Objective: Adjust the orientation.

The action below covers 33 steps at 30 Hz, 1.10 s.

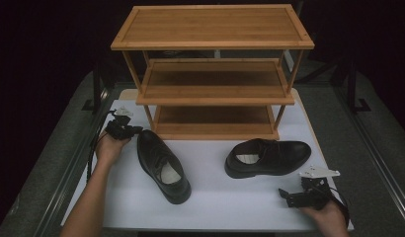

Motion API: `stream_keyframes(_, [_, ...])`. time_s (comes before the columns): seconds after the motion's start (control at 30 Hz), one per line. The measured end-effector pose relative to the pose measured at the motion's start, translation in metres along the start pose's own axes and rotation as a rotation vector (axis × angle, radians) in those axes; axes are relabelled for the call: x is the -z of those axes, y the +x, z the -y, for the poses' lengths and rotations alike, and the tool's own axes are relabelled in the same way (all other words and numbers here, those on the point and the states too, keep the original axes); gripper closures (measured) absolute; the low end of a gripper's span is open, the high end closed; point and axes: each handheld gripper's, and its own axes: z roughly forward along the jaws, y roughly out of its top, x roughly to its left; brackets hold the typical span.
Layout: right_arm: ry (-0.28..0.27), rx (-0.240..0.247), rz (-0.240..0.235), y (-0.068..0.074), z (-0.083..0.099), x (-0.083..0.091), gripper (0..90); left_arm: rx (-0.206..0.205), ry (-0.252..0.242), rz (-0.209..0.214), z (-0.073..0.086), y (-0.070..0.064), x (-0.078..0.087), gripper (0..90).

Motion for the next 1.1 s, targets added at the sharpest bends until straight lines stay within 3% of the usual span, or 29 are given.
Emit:
stream_keyframes(0.23, [0.0, 0.0, 0.0, 0.0, 0.0, 0.0, 0.0, -0.03, 0.019, 0.021, -0.001, -0.01, 0.002, 90.0])
stream_keyframes(0.37, [0.0, 0.0, 0.0, 0.0, 0.0, 0.0, 0.0, -0.04, -0.002, 0.034, 0.003, -0.02, 0.003, 90.0])
stream_keyframes(0.87, [0.0, 0.002, 0.0, 0.0, 0.0, 0.0, 0.0, -0.031, -0.035, 0.098, 0.013, -0.049, 0.008, 90.0])
stream_keyframes(1.0, [0.0, 0.001, 0.0, 0.0, 0.0, 0.0, 0.0, -0.048, -0.028, 0.084, 0.013, -0.054, 0.008, 90.0])
stream_keyframes(1.1, [-0.001, 0.002, 0.0, 0.0, 0.0, 0.0, 0.0, -0.022, -0.043, 0.086, 0.015, -0.053, 0.01, 90.0])
